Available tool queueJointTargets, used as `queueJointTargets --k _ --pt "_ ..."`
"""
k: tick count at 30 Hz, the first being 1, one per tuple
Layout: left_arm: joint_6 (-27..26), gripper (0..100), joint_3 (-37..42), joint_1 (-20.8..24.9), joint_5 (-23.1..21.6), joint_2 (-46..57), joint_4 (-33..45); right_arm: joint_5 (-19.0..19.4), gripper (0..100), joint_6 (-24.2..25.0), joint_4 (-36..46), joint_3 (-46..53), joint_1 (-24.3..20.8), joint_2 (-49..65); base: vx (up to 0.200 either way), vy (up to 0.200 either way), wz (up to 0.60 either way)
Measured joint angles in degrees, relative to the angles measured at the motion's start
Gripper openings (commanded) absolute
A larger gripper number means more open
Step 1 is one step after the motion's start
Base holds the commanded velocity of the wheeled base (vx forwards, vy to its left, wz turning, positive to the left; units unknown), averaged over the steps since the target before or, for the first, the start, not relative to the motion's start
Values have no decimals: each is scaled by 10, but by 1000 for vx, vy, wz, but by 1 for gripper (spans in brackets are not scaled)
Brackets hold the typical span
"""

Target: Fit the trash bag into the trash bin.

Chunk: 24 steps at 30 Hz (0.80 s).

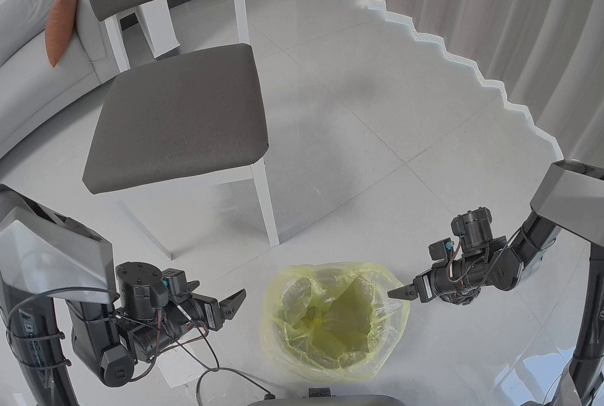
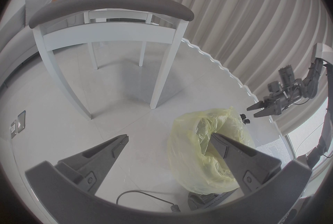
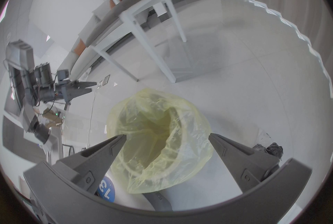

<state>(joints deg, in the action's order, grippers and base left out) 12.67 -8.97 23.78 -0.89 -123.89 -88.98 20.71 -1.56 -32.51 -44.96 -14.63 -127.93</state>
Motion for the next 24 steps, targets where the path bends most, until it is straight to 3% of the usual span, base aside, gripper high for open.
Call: queueJointTargets --k 8,21,22,24 --pt "2 100 0 0 0 1 0 1 100 -40 15 -22 38 -46 0 0 0" --pt "2 100 0 -1 1 0 0 1 100 -46 10 -16 23 -70 0 0 0" --pt "2 100 0 -1 1 0 0 0 0 -48 10 -15 22 -71 0 0 0" --pt "2 100 0 0 1 0 0 1 0 -53 9 -13 18 -73 0 0 0"
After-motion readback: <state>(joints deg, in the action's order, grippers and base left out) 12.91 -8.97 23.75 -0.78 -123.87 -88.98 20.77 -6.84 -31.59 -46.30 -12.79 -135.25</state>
